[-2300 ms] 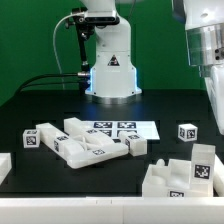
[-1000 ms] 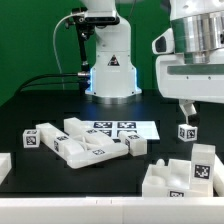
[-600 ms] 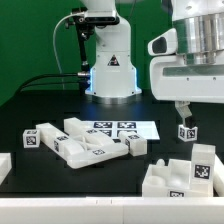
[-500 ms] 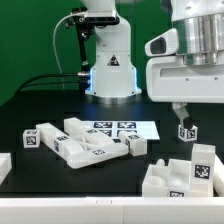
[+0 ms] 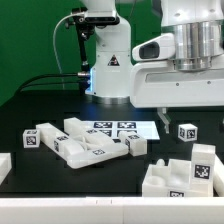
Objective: Assemble chair
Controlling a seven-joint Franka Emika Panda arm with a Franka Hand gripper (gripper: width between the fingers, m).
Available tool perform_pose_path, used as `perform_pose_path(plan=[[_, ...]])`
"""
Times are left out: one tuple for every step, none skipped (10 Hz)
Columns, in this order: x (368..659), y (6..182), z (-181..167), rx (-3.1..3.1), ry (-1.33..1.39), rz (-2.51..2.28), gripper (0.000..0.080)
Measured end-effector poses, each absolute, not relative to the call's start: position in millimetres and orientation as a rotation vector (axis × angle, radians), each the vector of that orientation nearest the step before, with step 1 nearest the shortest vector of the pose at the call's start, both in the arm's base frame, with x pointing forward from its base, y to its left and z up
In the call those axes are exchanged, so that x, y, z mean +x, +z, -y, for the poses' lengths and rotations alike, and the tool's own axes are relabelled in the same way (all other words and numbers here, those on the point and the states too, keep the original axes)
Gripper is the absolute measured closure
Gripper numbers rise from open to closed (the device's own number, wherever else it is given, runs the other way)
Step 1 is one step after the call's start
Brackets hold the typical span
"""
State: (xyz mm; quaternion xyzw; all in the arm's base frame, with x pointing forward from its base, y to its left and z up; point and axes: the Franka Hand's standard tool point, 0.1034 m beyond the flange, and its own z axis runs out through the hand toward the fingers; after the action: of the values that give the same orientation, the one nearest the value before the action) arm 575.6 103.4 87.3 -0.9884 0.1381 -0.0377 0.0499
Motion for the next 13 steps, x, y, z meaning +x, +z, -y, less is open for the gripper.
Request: perform_pose_path(plan=[[574.3,86.9,-102.6,-3.015,-0.096,-0.396,0.0151],[574.0,87.1,-101.6,-3.013,-0.076,-0.399,0.0151],[573.9,86.6,-100.9,-3.014,-0.081,-0.398,0.0151],[566.4,82.4,-95.0,-3.030,-0.034,-0.309,0.0151],[557.2,78.7,-85.7,-3.031,0.054,-0.224,0.0151],[545.3,75.5,-75.7,-3.014,0.178,-0.128,0.0151],[543.2,73.9,-71.6,-3.026,0.208,-0.088,0.0151],[535.2,74.0,-73.4,-3.003,0.350,-0.099,0.0151],[537.0,74.3,-72.3,-2.981,0.453,-0.097,0.0151],[537.7,73.4,-70.8,-2.966,0.537,-0.090,0.0151],[532.8,72.1,-67.8,-2.958,0.634,-0.084,0.0151],[516.5,70.8,-55.3,-2.975,0.882,-0.054,0.0151],[517.0,63.0,-47.0,-3.003,0.964,0.002,0.0151]])
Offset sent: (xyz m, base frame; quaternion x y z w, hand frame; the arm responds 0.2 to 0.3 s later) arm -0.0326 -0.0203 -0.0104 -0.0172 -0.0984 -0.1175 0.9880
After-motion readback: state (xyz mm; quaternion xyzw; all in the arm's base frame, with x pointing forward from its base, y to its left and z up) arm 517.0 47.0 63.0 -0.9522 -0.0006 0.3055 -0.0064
